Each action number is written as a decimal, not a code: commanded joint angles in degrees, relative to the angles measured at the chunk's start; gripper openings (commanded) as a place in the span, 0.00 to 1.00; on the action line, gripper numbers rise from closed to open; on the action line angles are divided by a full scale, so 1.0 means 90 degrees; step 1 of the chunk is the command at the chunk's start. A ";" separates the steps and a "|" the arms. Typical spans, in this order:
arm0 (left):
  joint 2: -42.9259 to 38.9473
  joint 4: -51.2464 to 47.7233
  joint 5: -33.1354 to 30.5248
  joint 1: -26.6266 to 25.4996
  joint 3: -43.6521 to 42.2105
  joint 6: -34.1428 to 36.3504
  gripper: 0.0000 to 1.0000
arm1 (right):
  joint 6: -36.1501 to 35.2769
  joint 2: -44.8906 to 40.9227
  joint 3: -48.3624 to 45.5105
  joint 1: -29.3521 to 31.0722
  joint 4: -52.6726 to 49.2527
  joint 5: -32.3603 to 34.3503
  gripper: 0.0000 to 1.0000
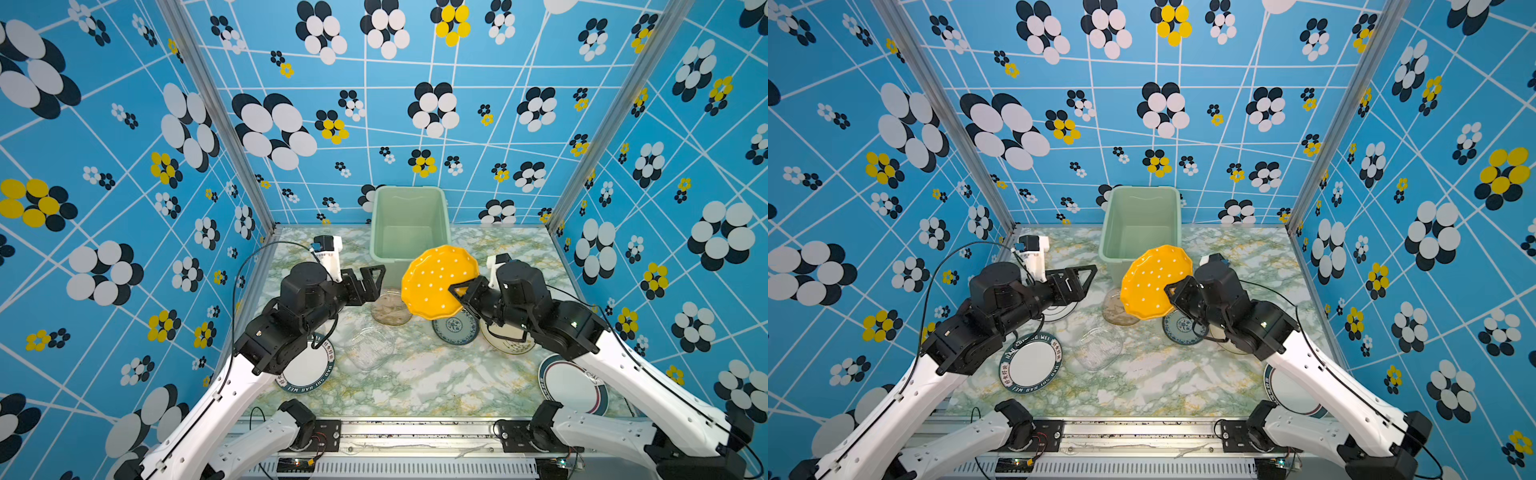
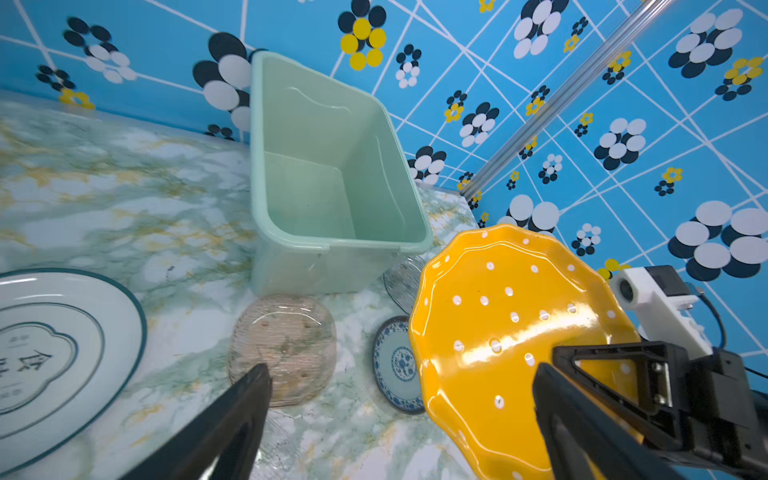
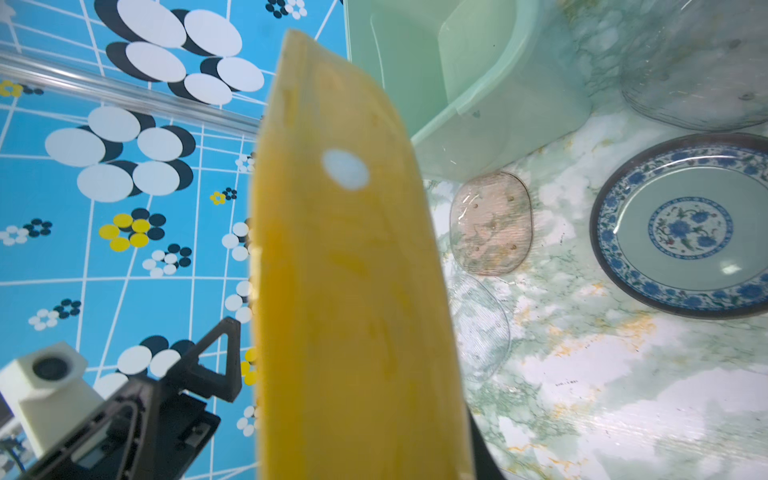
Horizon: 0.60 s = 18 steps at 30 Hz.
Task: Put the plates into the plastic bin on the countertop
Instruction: 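Carry the yellow plate with the right gripper over the green bin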
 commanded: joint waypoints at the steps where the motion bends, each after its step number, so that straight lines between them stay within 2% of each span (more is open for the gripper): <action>1: -0.0055 0.0552 0.0039 0.0328 -0.0307 0.0478 0.99 | 0.0500 0.0625 0.1010 -0.0258 0.1135 0.0379 0.09; 8: 0.0900 0.1894 0.0571 0.0451 -0.0437 0.0821 0.99 | 0.1256 0.2292 0.1835 -0.1022 0.2300 0.0651 0.04; 11: 0.1333 0.1942 0.0322 0.0478 -0.0129 0.0641 0.99 | 0.1537 0.3093 0.2540 -0.1234 0.2536 0.0580 0.04; 14: 0.1864 0.1814 0.0501 0.0569 0.0398 0.1052 0.99 | 0.1592 0.3989 0.3425 -0.1332 0.2451 0.0337 0.03; 18: 0.2310 0.1699 0.0478 0.0851 0.0827 0.1197 0.99 | 0.1886 0.4791 0.4123 -0.1369 0.2413 0.0223 0.03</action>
